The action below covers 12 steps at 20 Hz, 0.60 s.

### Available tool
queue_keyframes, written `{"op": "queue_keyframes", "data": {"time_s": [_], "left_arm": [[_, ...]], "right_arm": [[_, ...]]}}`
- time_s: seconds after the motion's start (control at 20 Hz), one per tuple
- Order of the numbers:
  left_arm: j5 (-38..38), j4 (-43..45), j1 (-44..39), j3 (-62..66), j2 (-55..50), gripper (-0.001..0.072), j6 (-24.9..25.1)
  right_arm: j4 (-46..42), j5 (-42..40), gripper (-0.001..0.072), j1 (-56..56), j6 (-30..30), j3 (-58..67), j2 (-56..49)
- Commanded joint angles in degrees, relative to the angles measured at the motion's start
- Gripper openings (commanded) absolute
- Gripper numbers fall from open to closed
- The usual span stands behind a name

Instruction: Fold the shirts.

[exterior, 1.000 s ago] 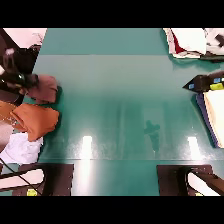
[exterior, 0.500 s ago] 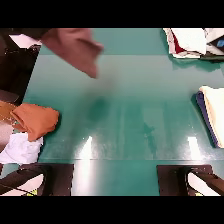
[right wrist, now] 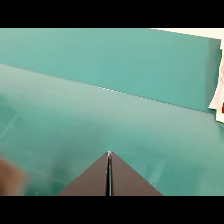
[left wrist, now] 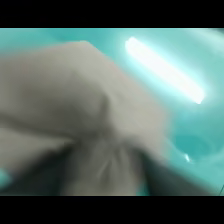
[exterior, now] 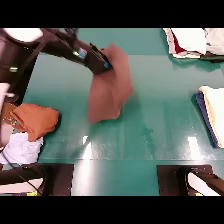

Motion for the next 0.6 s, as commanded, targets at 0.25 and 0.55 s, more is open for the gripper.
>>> {"op": "queue_keyframes", "data": {"time_s": [0.25,0.55], "left_arm": [[-8.0,2.56,12.66,-5.51,-2.38,0.0712,-4.52],[0.79,-4.46,12.39,-30.86,-2.16,0.0713,0.33]], "right_arm": [[-3.41,1.79,0.0022,0.02,0.0,0.22,-0.07],[-2.56,4.76,0.0021,0.04,0.04,0.22,-4.44]]}}
